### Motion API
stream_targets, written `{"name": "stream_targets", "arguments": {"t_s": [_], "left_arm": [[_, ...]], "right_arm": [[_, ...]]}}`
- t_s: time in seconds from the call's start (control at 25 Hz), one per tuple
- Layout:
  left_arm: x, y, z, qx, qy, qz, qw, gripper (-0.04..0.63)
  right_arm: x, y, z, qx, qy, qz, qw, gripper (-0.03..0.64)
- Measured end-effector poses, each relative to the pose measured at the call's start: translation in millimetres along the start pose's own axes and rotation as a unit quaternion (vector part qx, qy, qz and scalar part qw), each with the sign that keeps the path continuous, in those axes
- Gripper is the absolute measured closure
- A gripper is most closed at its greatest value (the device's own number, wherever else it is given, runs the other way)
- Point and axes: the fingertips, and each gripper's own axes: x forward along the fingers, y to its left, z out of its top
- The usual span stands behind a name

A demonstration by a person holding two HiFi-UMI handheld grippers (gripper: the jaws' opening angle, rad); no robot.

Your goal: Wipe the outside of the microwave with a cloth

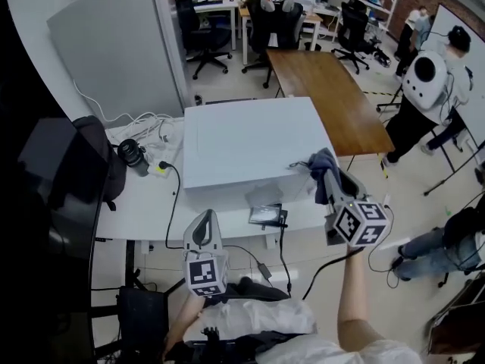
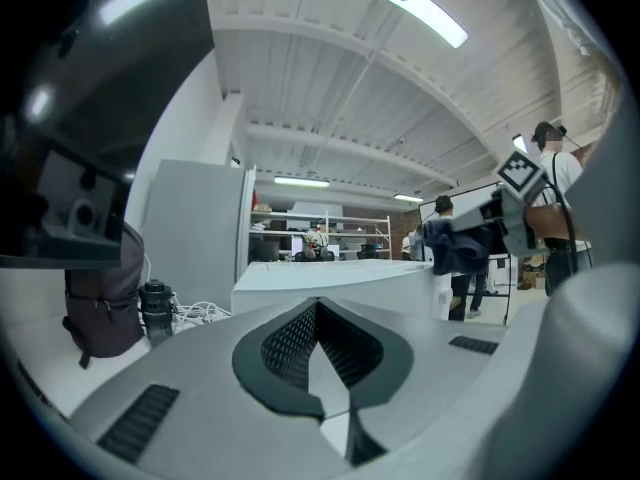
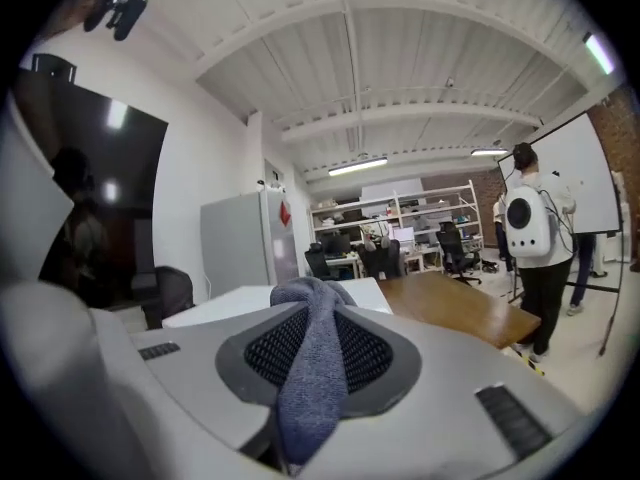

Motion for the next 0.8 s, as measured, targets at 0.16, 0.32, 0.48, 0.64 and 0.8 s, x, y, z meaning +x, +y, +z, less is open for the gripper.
{"name": "stream_targets", "arguments": {"t_s": [0.16,0.32,0.48,0.64,0.8], "left_arm": [[-3.3,-1.0,13.0,0.009,-0.013,-0.013,0.9998,0.603],[-7.3,0.9,16.4,0.017,-0.016,-0.011,0.9997,0.603],[-8.3,7.5,17.9,0.023,-0.018,0.000,0.9996,0.603],[-8.7,9.8,16.5,0.023,-0.016,0.009,0.9996,0.603],[-7.4,7.1,15.0,0.024,-0.015,0.012,0.9995,0.602]], "right_arm": [[88.5,30.6,45.1,-0.021,0.045,0.040,0.998,0.512],[167.1,38.2,1.3,-0.100,0.162,0.021,0.982,0.512],[186.9,48.8,-16.8,-0.192,0.180,-0.010,0.965,0.499],[190.7,46.7,-15.9,-0.179,0.168,0.004,0.969,0.454],[188.2,30.3,-3.1,-0.140,0.099,-0.005,0.985,0.371]]}}
